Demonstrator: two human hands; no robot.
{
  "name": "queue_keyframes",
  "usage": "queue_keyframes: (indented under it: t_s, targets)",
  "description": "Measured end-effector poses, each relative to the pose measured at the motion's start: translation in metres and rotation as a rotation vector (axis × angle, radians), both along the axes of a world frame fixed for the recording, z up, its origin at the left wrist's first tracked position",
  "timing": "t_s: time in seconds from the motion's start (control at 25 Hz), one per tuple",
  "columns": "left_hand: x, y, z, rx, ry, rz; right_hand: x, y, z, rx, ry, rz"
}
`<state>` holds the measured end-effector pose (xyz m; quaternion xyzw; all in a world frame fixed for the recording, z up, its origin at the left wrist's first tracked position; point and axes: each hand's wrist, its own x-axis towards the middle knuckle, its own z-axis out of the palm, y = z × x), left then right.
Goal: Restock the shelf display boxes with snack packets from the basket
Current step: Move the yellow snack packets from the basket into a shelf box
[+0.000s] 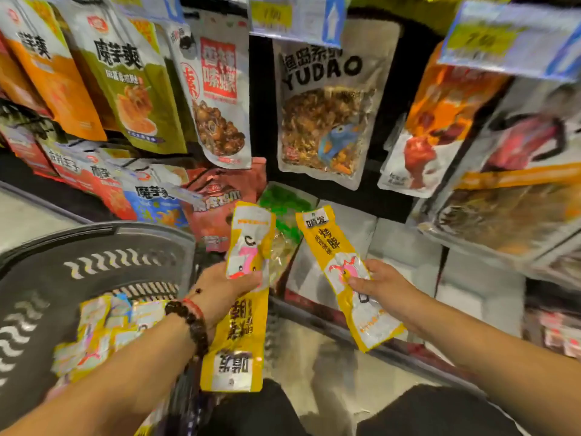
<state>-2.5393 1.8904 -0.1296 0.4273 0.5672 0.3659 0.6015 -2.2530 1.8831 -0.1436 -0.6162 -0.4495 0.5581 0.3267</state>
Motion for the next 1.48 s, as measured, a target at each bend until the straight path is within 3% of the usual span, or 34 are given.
queue_keyframes:
  t_s: [0.32, 0.64, 0.8, 1.12, 1.36, 1.48]
  targets:
    - [0.188, 0.004, -0.071, -0.261, -0.141, -0.158, 0.128, -0.079, -0.06, -0.051, 0.052, -0.467]
    - [0.28, 0.01, -0.109, -0.268, 0.011, -0.302, 0.213, -0.096, -0.127, 0.008, 0.14, -0.853]
    - [0.308, 0.018, -0.121, -0.193, 0.083, -0.374, 0.237, -0.064, -0.163, -0.031, -0.066, -0.823]
    - [0.321, 0.027, -0.136, -0.157, 0.188, -0.415, 0.235, -0.036, -0.225, -0.107, -0.118, -0.681]
    - [0.326, 0.025, -0.126, -0.079, 0.248, -0.519, 0.238, -0.037, -0.226, -0.158, -0.549, -0.383]
    - [0.327, 0.033, -0.119, 0.039, 0.461, -0.684, 0.242, -0.037, -0.211, -0.177, -0.651, -0.356]
